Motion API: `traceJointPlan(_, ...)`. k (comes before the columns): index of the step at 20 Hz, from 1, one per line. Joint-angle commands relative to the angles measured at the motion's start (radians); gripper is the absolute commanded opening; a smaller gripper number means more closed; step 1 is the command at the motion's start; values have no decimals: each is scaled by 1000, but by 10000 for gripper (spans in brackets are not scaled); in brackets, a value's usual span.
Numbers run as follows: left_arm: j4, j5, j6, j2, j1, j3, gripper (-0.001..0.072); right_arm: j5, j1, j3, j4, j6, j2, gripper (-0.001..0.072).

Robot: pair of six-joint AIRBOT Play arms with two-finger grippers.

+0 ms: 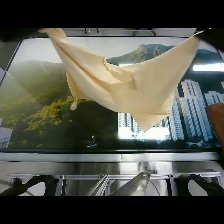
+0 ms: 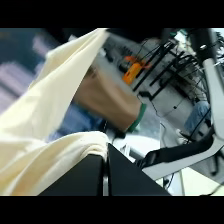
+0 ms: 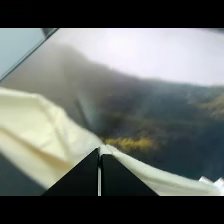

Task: Fold the shirts.

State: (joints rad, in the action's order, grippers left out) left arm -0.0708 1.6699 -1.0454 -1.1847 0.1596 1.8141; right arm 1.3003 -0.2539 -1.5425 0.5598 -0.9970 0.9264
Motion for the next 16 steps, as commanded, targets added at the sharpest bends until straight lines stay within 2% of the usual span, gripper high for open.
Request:
traceJointPlan(1,108,-57,-11,314,117,2,30,-242,-70,-4,51,-24,-316,13)
traceJointPlan(4,101,-51,-40,407,403,145,32,-391,-148,-69,145,-26,-425,14)
traceJointPlan(7,121,-51,-68,354,552,209,32,-369,-187,-140,144,-25,-363,13)
traceJointPlan(9,117,-40,-88,259,547,209,32,-293,-186,-140,80,-25,-256,14)
traceJointPlan(10,69,-18,-89,199,524,208,32,-226,-185,-140,32,-25,-189,14)
traceJointPlan(12,-117,26,-112,75,415,208,32,-121,-156,-120,-34,-24,-38,14)
traceJointPlan(14,-325,31,-123,-43,280,155,33,-117,-91,-58,-33,-24,94,14)
traceJointPlan(16,-428,40,-120,-153,175,42,33,-119,-33,27,-33,-21,212,14)
